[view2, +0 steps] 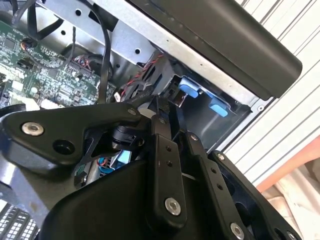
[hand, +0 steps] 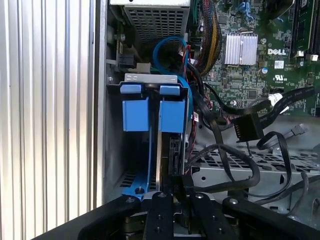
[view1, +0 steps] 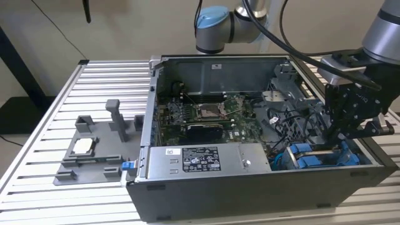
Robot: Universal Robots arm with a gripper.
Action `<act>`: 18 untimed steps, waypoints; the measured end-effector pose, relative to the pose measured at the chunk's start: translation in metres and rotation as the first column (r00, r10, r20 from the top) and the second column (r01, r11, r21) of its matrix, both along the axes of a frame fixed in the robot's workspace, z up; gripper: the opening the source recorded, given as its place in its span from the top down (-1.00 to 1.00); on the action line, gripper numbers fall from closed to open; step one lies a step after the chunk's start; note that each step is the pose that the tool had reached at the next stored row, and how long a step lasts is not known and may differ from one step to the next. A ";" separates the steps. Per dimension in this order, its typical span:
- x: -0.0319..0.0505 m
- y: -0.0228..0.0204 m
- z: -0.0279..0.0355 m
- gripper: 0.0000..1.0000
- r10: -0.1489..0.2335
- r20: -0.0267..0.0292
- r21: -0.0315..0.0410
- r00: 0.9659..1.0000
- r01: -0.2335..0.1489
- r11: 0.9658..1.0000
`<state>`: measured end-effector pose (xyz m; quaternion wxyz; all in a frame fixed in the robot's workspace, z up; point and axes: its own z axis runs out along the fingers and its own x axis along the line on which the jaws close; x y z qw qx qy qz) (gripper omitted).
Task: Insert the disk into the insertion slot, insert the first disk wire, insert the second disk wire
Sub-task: 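Insert the first disk wire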
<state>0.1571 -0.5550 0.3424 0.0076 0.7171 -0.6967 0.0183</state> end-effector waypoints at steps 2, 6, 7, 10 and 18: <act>0.0001 0.0000 0.0002 0.62 -0.001 0.000 0.000 1.000 0.001 1.000; 0.0001 0.0000 0.0004 0.62 -0.004 0.000 0.003 1.000 0.004 1.000; 0.0001 0.0000 0.0002 0.62 -0.004 0.000 0.003 1.000 0.004 1.000; 0.0002 0.0000 -0.0009 0.62 -0.004 0.000 0.002 1.000 0.004 1.000; 0.0004 0.0000 -0.0035 0.62 -0.005 0.000 0.017 1.000 0.005 1.000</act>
